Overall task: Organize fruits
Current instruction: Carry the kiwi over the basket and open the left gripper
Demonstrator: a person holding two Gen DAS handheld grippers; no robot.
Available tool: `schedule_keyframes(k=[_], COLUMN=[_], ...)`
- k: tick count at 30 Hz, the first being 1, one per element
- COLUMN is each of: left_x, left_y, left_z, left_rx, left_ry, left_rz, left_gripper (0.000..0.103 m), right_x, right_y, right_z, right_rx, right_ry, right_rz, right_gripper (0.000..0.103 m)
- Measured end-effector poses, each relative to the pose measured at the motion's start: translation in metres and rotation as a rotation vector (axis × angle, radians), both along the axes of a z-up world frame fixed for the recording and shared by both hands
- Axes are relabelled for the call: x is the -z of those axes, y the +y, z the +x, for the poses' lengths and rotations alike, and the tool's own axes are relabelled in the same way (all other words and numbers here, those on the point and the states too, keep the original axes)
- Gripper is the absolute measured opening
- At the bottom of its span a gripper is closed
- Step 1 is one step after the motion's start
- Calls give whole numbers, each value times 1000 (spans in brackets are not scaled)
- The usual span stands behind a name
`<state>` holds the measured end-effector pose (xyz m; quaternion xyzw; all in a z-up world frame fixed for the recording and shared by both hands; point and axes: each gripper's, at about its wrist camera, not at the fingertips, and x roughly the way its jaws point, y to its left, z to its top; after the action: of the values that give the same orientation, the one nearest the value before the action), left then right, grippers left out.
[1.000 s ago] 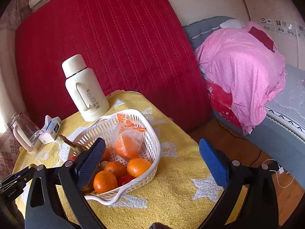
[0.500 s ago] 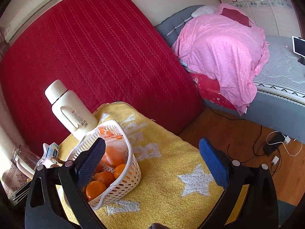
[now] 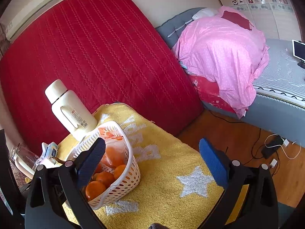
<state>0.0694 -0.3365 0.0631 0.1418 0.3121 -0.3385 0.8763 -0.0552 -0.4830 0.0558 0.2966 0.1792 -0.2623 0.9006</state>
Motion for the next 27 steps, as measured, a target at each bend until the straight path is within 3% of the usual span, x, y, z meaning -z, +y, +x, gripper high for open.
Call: schedule_keyframes(k=[27], left_x=[8], left_y=[-8], left_z=[-9], left_rx=[23], left_ry=[-20], left_rz=[24], left_gripper=[29], right_x=[2], right_y=[-1], right_z=[1], right_rx=[-1], right_ry=[8], right_rz=[7], right_gripper=[100])
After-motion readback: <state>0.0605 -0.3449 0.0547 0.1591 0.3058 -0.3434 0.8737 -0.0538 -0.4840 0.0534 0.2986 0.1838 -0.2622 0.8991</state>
